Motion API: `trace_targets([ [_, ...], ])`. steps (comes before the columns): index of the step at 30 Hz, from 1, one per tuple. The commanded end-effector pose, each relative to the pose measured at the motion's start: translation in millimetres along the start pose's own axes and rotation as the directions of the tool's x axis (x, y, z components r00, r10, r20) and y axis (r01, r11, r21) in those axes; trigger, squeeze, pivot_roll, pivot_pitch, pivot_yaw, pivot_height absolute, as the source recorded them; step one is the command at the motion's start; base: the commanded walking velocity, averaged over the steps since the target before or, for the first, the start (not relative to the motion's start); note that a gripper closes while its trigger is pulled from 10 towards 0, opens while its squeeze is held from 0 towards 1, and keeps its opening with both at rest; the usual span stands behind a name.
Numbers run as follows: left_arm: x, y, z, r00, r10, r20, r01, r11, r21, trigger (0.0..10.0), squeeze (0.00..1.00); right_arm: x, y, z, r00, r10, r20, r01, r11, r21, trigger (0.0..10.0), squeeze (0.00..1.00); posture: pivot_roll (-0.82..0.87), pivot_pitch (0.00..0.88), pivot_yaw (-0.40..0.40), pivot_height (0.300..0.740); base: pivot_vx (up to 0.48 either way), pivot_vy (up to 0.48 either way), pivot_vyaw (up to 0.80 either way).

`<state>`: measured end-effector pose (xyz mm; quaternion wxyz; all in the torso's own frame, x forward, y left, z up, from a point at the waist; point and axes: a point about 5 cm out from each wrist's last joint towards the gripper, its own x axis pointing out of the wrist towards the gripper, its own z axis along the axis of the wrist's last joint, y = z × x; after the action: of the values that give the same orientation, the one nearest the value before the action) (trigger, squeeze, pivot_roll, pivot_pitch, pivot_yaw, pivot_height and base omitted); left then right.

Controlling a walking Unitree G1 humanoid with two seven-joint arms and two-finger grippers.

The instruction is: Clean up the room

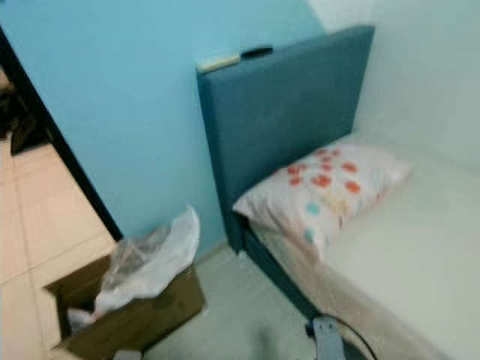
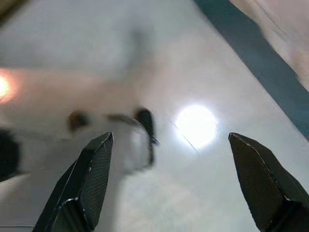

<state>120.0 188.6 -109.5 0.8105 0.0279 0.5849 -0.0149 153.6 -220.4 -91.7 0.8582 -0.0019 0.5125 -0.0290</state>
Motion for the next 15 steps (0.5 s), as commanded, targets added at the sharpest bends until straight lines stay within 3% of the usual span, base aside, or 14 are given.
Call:
trace_targets([
  [1, -0.2, -1.0, -8, 0.999, -0.009, -0.031, 0.009, 1.000, 0.004, 10.0, 0.00, 0.4, 4.7, -4, 1.000, 0.001, -0.021, -0.001, 1.000, 0.024, 10.0, 0.00, -0.11, 0.000, 0.023, 0.726, -0.476, 0.000, -0.80],
  [8, 0.4, -3.8, 0, 1.000, -0.018, -0.012, 0.018, 1.000, 0.012, 10.0, 0.00, 1.1, 2.2, 3, 1.000, -0.016, -0.009, 0.016, 0.999, 0.050, 10.0, 0.00, -0.12, 0.000, 0.034, 0.726, -0.456, 0.000, -0.80],
  [13, 0.8, -6.0, 20, 0.998, -0.038, 0.057, 0.038, 0.999, 0.001, 10.0, 0.00, 2.0, 1.1, 12, 1.000, -0.029, 0.007, 0.028, 0.998, 0.051, 10.0, 0.00, -0.13, 0.000, 0.048, 0.726, 0.000, 0.000, -0.80],
  [15, 0.6, -5.8, 30, 0.995, -0.041, 0.091, 0.041, 0.999, 0.001, 10.0, 0.00, 2.3, 1.6, 15, 0.999, -0.032, 0.015, 0.031, 0.999, 0.039, 10.0, 0.00, -0.13, 0.000, 0.043, 0.726, 0.000, 0.000, 0.00],
])
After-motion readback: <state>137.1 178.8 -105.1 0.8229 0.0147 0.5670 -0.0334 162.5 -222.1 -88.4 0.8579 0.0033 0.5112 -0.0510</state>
